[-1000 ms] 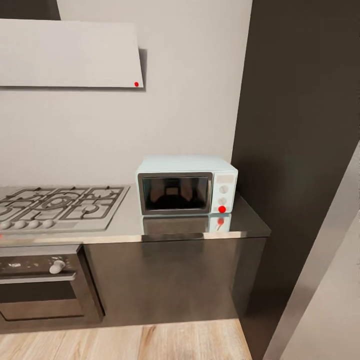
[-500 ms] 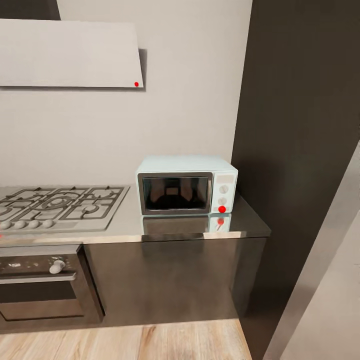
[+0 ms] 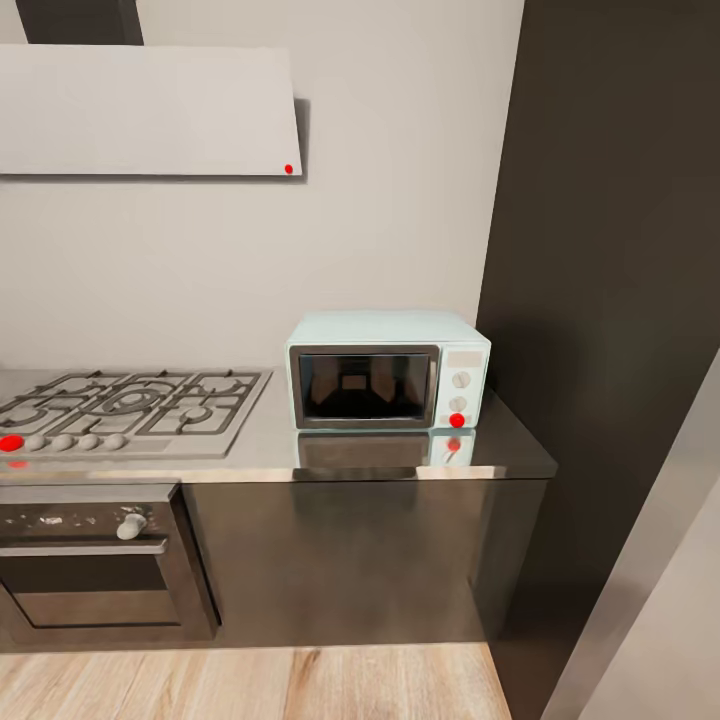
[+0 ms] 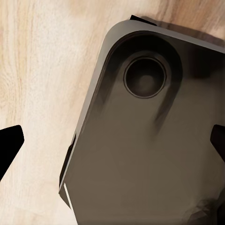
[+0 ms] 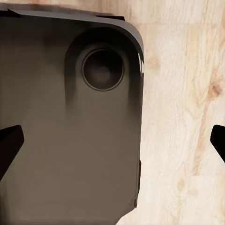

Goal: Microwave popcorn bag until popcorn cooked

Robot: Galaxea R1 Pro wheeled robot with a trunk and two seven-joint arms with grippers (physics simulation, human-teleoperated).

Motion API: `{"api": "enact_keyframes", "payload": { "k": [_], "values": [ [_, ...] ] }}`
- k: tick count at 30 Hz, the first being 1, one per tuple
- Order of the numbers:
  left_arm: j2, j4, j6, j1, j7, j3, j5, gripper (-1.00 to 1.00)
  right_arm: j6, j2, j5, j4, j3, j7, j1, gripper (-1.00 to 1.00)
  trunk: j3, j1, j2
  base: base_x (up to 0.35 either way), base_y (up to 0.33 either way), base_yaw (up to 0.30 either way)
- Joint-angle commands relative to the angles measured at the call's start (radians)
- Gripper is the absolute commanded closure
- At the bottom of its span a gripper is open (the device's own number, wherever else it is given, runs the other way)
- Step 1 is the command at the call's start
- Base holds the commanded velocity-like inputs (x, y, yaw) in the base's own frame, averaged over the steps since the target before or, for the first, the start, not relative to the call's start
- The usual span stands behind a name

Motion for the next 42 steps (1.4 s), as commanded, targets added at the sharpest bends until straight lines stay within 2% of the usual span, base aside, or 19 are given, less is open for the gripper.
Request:
{"api": "enact_keyframes", "payload": {
  "k": [1,8,20,22,25,26,27,28,29,30,31,32,33,35,36,38,39,40,42],
  "values": [
    [0.0,-0.001,-0.002,0.0,0.002,-0.003,0.004,-1.0,-0.003,0.0,0.009,0.0,-0.005,-0.003,0.0,-1.0,-0.001,0.0,0.0,0.0,0.0,0.0],
    [0.0,-0.001,-0.002,0.0,0.002,-0.003,0.004,-1.0,-0.002,0.002,-0.005,0.0,-0.011,-0.013,-0.001,-1.0,-0.001,0.0,0.0,0.0,0.0,0.0],
    [-0.002,-0.001,0.0,0.0,0.002,-0.001,0.005,-1.0,0.007,0.006,0.011,-0.008,-0.005,-0.004,-0.001,-1.0,-0.001,0.0,0.0,0.033,0.0,0.0],
    [-0.002,-0.001,0.0,0.0,0.002,-0.001,0.005,-1.0,0.01,0.01,0.013,-0.062,-0.006,-0.006,-0.001,-1.0,-0.001,0.0,0.0,0.014,0.0,0.0],
    [-0.002,-0.001,0.0,0.0,0.002,-0.001,0.005,-1.0,0.058,0.015,0.037,-0.251,-0.002,-0.007,-0.001,-1.0,-0.001,0.0,0.0,0.004,0.0,0.0],
    [-0.002,-0.001,0.0,0.0,0.002,-0.001,0.005,-1.0,0.094,0.016,0.052,-0.307,0.001,-0.007,-0.001,-1.0,-0.001,0.0,0.0,0.001,0.0,0.0],
    [-0.002,-0.001,0.0,0.0,0.002,-0.001,0.005,-1.0,0.162,0.016,0.069,-0.402,0.004,-0.007,-0.001,-1.0,-0.001,0.0,0.0,0.0,0.0,0.0],
    [-0.002,-0.001,0.0,0.0,0.002,-0.001,0.005,-1.0,0.276,0.017,0.08,-0.568,0.006,-0.006,-0.001,-1.0,-0.001,0.0,0.0,0.0,0.0,0.0],
    [-0.002,-0.001,0.0,0.0,0.002,-0.001,0.005,-1.0,0.334,0.017,0.082,-0.653,0.006,-0.006,-0.001,-1.0,-0.001,0.0,0.0,0.0,0.0,0.0],
    [-0.002,-0.001,0.0,0.0,0.002,-0.001,0.005,-1.0,0.424,0.018,0.083,-0.778,0.007,-0.006,-0.001,-1.0,-0.001,0.0,0.0,0.0,0.0,0.0],
    [-0.002,-0.001,0.0,0.0,0.002,-0.001,0.005,-1.0,0.515,0.026,0.083,-0.901,0.008,-0.005,-0.001,-1.0,-0.001,0.0,0.0,0.0,0.0,0.0],
    [-0.002,-0.001,0.0,0.0,0.002,-0.001,0.005,-1.0,0.571,0.034,0.083,-0.983,0.009,-0.004,-0.001,-1.0,-0.001,0.0,0.0,0.0,0.0,0.0],
    [-0.002,-0.001,0.0,0.0,0.002,-0.001,0.005,-1.0,0.65,0.052,0.083,-1.099,0.015,-0.004,-0.001,-1.0,-0.001,0.0,0.0,0.0,0.0,0.0],
    [-0.002,-0.001,0.0,0.0,0.002,-0.001,0.004,-1.0,0.789,0.091,0.087,-1.312,0.067,-0.005,-0.007,-1.0,-0.001,0.0,0.0,0.0,0.0,0.0],
    [-0.002,-0.001,0.0,0.0,0.003,-0.001,0.004,-1.0,0.872,0.112,0.088,-1.437,0.111,-0.007,-0.03,-1.0,-0.001,0.0,0.0,0.0,0.0,0.0],
    [-0.002,-0.001,0.0,0.0,0.004,-0.002,0.004,-1.0,0.915,0.133,0.088,-1.471,0.125,-0.008,-0.109,-1.0,-0.001,0.0,0.0,0.0,0.0,0.0],
    [-0.002,-0.001,-0.001,0.0,0.008,-0.001,0.004,-1.0,1.003,0.163,0.088,-1.482,0.131,-0.011,-0.277,-1.0,-0.001,0.0,0.0,0.0,0.0,0.0],
    [-0.002,-0.001,-0.001,0.0,0.009,-0.001,0.004,-1.0,1.028,0.176,0.089,-1.484,0.131,-0.011,-0.331,-1.0,-0.001,0.0,0.0,0.0,0.0,0.0],
    [-0.002,-0.001,-0.002,0.0,0.01,-0.001,0.004,-1.0,1.063,0.179,0.09,-1.485,0.132,-0.012,-0.413,-1.0,-0.001,0.0,0.0,0.0,0.0,0.0]
  ]
}}
